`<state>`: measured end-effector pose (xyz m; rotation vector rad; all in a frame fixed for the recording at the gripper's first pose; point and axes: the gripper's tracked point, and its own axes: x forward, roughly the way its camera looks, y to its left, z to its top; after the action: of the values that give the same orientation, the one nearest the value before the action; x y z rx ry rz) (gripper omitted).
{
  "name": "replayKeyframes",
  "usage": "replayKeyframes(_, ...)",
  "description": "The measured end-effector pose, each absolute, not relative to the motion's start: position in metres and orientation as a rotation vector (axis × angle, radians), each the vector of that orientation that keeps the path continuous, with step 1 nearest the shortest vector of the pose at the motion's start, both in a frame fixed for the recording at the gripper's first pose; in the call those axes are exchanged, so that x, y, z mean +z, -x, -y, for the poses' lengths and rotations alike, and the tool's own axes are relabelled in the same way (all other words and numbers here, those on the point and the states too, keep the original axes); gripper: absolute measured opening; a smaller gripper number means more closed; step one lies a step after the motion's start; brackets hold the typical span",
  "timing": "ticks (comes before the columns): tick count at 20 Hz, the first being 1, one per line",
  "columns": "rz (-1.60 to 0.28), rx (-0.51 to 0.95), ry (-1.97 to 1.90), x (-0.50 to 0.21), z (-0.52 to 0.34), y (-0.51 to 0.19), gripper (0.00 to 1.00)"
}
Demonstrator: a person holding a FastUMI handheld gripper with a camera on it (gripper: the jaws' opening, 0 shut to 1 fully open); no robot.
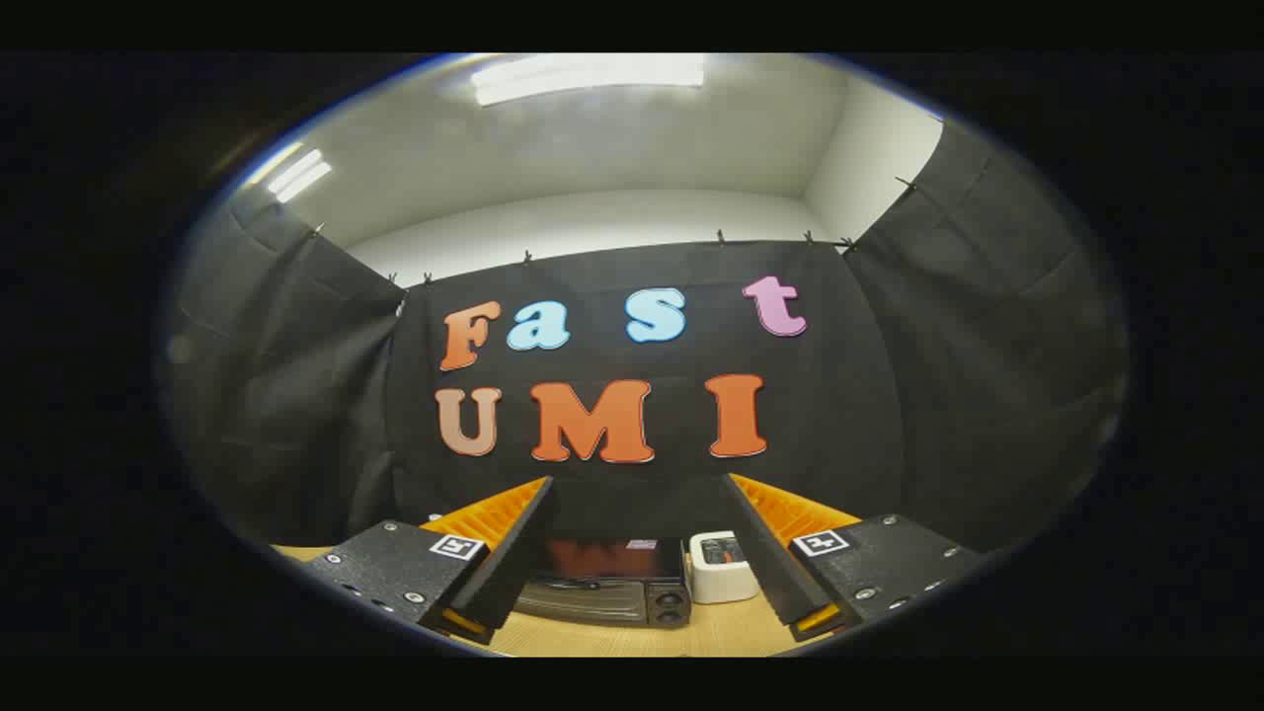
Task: Open the toaster oven, put the food inside, and close the toaster oven door.
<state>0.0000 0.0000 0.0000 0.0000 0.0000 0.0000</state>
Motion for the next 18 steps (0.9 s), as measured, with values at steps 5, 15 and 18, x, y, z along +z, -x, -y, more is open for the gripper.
replayKeyframes(5,-0.001,0.012,-0.002,-0.001,-0.0034,0.001,0.97)
replayKeyframes(15,-0.003,0.023,-0.01,-0.0026,-0.006,0.0006,0.98)
replayKeyframes(18,0.002,0.024,-0.015,-0.0007,-0.0075,-0.0009,0.98)
